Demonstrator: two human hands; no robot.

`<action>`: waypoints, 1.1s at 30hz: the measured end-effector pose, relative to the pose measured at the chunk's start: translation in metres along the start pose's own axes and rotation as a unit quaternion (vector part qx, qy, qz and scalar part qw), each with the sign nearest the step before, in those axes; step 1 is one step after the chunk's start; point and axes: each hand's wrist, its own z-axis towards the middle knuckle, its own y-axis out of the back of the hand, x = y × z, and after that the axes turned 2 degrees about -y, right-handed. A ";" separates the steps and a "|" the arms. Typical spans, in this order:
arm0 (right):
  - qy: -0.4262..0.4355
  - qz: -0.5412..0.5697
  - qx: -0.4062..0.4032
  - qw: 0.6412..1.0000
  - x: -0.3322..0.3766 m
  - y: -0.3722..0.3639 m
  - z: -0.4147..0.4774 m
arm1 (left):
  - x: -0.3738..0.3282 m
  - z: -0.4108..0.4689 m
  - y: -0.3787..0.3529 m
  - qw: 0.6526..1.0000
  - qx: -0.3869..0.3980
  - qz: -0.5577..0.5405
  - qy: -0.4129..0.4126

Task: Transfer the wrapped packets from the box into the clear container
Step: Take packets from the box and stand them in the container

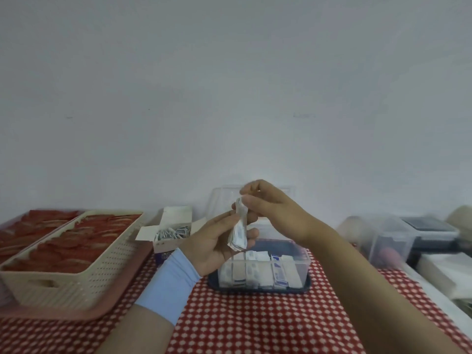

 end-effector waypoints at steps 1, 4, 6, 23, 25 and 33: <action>-0.010 -0.010 -0.009 1.000 0.000 0.006 0.001 | 0.001 0.001 -0.002 1.000 0.000 -0.003 0.007; -0.040 -0.078 0.010 0.996 0.004 0.021 0.000 | 0.005 0.002 -0.011 1.000 -0.004 0.006 0.021; -0.055 -0.093 0.027 0.994 0.008 0.030 -0.004 | 0.007 0.000 -0.017 0.999 -0.003 0.025 0.033; -0.127 -0.169 -0.054 0.976 -0.009 0.059 0.006 | 0.007 0.035 -0.032 0.858 -0.107 0.502 -0.021; -0.140 -0.209 -0.057 0.966 -0.015 0.063 0.010 | 0.013 0.041 -0.033 0.859 -0.107 0.501 -0.013; -0.201 -0.348 0.024 0.916 -0.058 0.064 0.031 | 0.020 0.054 -0.017 0.653 0.007 0.751 0.103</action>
